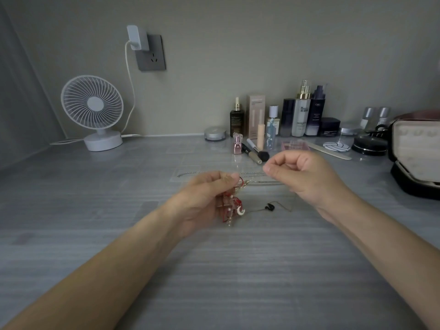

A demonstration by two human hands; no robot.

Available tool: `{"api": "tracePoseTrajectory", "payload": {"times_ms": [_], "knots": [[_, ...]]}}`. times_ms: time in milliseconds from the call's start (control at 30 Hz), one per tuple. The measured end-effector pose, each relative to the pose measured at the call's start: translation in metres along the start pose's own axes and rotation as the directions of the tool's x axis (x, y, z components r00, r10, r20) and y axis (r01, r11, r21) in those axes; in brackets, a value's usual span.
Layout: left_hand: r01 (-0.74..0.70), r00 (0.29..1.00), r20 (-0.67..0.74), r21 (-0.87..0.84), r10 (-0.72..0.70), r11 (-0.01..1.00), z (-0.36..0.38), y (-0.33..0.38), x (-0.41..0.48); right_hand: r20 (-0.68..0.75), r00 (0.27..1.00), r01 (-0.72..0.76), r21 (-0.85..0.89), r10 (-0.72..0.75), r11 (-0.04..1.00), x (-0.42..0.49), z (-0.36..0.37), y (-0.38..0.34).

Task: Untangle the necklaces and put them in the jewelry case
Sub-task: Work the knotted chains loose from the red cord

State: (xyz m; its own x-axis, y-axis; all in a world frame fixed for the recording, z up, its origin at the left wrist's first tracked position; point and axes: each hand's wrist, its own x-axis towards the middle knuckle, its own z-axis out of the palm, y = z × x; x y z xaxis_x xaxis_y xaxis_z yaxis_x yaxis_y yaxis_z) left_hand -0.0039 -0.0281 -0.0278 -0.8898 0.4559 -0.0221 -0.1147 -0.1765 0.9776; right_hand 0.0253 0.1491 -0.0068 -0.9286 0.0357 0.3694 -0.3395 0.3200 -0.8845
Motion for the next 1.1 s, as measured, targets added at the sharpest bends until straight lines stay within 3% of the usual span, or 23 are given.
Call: {"api": "tracePoseTrajectory", "payload": {"times_ms": [467, 633, 833, 1000, 1100], "knots": [[-0.039, 0.987, -0.15, 0.146, 0.061, 0.989, -0.005, -0.001, 0.003, -0.121, 0.993, 0.021, 0.068, -0.013, 0.997, -0.002, -0.007, -0.006], [-0.055, 0.967, -0.209, 0.384, 0.145, 0.922, -0.007, -0.004, 0.006, -0.051, 0.998, -0.026, -0.078, 0.022, 0.997, 0.001, -0.003, 0.004], [-0.044, 0.973, -0.202, 0.304, 0.11, 0.952, -0.006, -0.003, 0.004, 0.034, 0.994, -0.091, -0.223, 0.101, 0.971, 0.0, 0.001, 0.005], [-0.031, 0.987, -0.15, 0.169, 0.057, 0.985, 0.0, -0.001, 0.002, 0.176, 0.971, -0.074, -0.414, 0.159, 0.907, -0.001, 0.008, 0.013], [-0.018, 0.988, -0.15, 0.128, 0.037, 0.992, 0.001, 0.001, 0.001, 0.186, 0.969, -0.053, -0.482, 0.161, 0.875, -0.001, 0.011, 0.015]]}}
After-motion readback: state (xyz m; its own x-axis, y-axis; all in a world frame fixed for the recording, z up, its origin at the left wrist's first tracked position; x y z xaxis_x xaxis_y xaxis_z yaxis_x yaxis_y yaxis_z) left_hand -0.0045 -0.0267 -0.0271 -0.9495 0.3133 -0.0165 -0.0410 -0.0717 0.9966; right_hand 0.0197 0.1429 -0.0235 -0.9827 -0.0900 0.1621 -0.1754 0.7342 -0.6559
